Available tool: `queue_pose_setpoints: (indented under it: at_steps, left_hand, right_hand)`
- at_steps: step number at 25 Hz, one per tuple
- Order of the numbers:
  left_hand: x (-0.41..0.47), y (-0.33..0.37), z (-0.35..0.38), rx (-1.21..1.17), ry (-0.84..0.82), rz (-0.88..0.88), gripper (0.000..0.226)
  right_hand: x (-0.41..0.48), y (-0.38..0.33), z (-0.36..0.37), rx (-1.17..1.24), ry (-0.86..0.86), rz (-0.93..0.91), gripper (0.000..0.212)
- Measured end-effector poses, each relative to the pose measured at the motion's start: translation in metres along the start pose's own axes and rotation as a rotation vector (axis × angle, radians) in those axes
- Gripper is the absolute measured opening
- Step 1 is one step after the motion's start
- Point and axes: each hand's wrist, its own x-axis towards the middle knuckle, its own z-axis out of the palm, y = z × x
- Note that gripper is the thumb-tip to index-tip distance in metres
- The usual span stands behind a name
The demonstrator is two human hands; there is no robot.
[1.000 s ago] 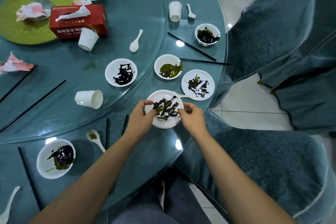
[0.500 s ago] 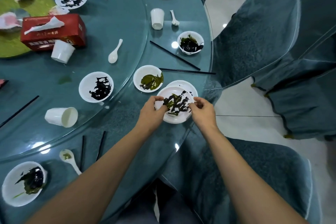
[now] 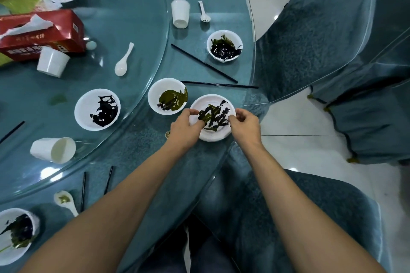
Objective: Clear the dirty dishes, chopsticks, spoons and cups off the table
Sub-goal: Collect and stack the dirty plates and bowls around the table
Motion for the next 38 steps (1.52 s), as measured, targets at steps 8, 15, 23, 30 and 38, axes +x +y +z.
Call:
queue_pose_setpoints:
  at_steps: [8, 15, 23, 30, 38]
  left_hand:
    - [0.004, 0.004, 0.000, 0.010, 0.001, 0.026, 0.037]
    - [0.007, 0.005, 0.001, -0.087, -0.033, 0.031, 0.038]
    - [-0.005, 0.010, -0.005, -0.167, -0.074, 0.098, 0.035]
    - [-0.024, 0.016, -0.012, -0.220, -0.085, 0.143, 0.034]
    - [-0.037, 0.016, -0.019, -0.205, -0.019, 0.181, 0.036]
  right_hand:
    - [0.006, 0.010, 0.004, 0.021, -0.028, 0.028, 0.026]
    - [0.007, 0.013, 0.002, 0.090, -0.003, 0.035, 0.028]
    - [-0.004, 0.009, -0.013, 0.204, 0.025, 0.012, 0.020]
    - [-0.019, 0.010, -0.016, 0.270, 0.010, 0.011, 0.037]
    - [-0.029, 0.011, -0.013, 0.323, -0.015, 0.015, 0.053]
